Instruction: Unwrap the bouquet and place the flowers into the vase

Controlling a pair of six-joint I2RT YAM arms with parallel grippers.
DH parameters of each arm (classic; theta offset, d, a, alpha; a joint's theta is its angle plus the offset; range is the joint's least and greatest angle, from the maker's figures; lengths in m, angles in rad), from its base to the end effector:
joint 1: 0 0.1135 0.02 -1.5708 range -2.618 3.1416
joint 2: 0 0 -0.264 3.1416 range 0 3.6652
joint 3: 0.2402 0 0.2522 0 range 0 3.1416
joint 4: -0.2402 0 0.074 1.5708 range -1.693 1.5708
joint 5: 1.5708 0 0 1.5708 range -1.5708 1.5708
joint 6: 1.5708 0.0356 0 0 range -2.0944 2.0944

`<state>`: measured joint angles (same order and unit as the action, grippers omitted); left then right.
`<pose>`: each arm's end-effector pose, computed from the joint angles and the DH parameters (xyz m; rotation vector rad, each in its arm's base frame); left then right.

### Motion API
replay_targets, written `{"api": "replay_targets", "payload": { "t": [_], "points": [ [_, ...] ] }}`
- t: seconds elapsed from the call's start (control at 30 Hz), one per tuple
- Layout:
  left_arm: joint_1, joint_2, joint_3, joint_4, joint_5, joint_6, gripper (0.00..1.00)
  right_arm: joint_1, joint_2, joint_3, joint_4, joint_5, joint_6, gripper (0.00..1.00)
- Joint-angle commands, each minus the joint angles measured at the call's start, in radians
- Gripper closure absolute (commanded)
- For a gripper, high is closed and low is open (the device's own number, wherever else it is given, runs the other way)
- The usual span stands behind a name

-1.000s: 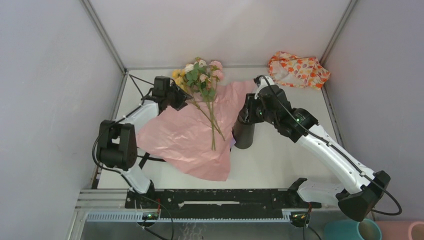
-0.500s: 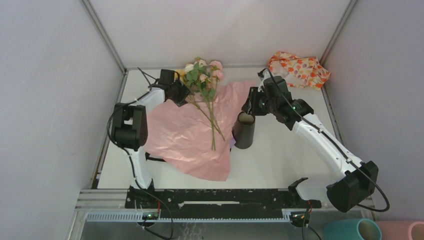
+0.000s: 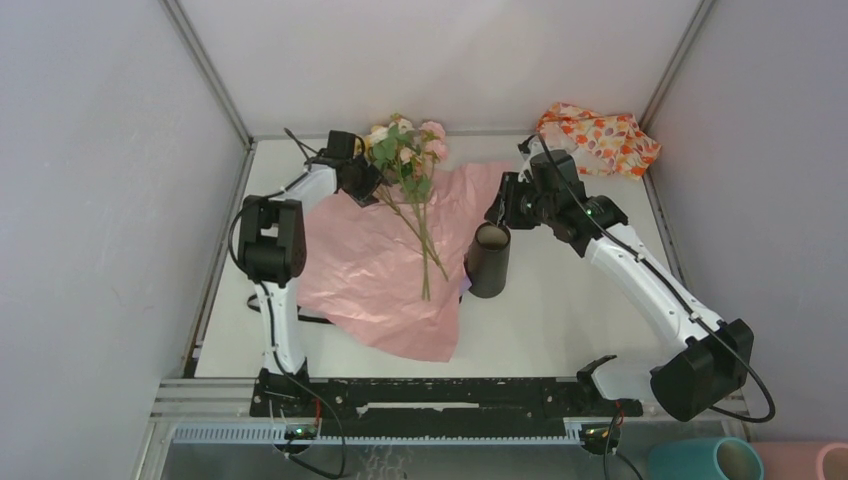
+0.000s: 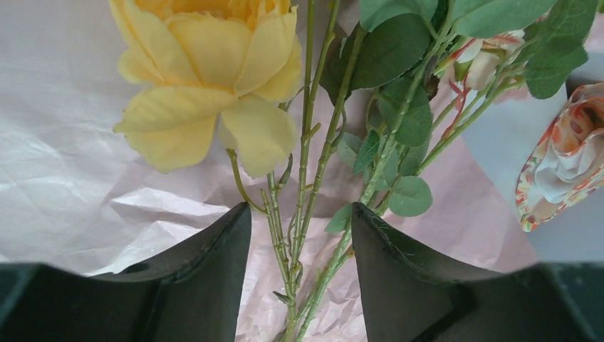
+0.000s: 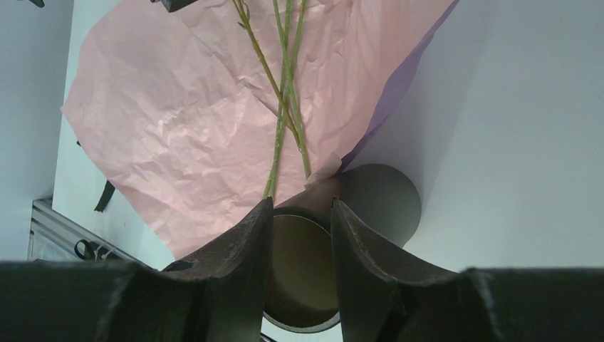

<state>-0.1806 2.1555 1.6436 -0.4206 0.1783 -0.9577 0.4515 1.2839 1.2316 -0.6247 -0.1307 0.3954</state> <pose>0.4648 -0.0913 0.1784 -0.9205 2.4529 -0.6636 0.2483 0.1256 0.3454 -0.1372 2.3069 0.5927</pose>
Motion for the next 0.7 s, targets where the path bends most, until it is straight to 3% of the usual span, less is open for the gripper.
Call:
{"api": "replay_targets", "payload": {
  "t": [0.0, 0.37, 0.67],
  "points": [
    [0.006, 0.027, 0.071, -0.021, -0.003, 0.029, 0.42, -0.007, -0.001, 0.031, 0.028, -0.011, 0.001, 0.56],
    [0.006, 0.074, 0.069, -0.023, 0.013, 0.036, 0.5, -0.007, 0.016, 0.031, 0.024, -0.015, 0.007, 0.56],
    [0.006, 0.072, 0.075, -0.023, 0.011, 0.044, 0.74, -0.007, 0.009, 0.016, 0.023, -0.009, 0.013, 0.57]
  ]
}}
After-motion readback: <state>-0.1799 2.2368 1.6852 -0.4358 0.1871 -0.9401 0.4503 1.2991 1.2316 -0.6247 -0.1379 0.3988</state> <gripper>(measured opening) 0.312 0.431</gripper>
